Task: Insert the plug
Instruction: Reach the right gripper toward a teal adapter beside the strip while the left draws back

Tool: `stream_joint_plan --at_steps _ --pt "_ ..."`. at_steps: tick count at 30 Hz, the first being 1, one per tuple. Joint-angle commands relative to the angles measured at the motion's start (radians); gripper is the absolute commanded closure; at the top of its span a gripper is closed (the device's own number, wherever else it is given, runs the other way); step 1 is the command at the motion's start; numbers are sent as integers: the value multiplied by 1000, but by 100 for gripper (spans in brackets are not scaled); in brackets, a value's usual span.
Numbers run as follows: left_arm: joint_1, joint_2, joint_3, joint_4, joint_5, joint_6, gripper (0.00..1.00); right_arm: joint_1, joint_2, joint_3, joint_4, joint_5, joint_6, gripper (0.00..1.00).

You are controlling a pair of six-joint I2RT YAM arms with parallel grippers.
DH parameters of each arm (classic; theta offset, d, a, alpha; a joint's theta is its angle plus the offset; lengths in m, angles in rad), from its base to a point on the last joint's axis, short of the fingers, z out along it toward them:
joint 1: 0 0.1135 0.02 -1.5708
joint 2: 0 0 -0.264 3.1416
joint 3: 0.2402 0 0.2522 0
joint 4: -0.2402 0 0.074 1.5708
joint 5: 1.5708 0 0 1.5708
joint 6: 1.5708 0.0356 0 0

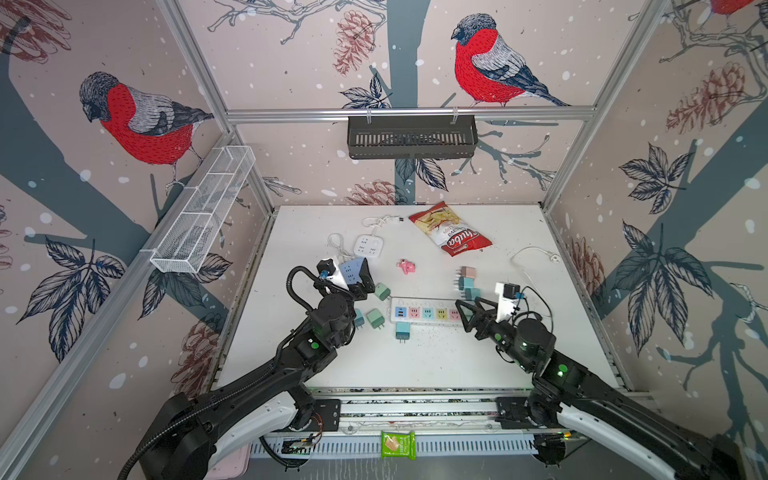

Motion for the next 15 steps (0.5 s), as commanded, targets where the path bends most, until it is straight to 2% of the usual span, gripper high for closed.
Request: stream_joint_plan --at_steps 1,4,10,15 --pt "0 -39 -21 -43 -98 -68 3 114 137 74 -3 195 -52 16" --pt "11 -76 -93 63 -118 -31 3 190 280 147 -6 257 -80 14" --pt "23 -20 -15 -72 -70 12 2 214 512 239 -26 302 -81 12" --pt "31 30 -26 -33 18 36 2 227 633 289 -32 279 -40 13"
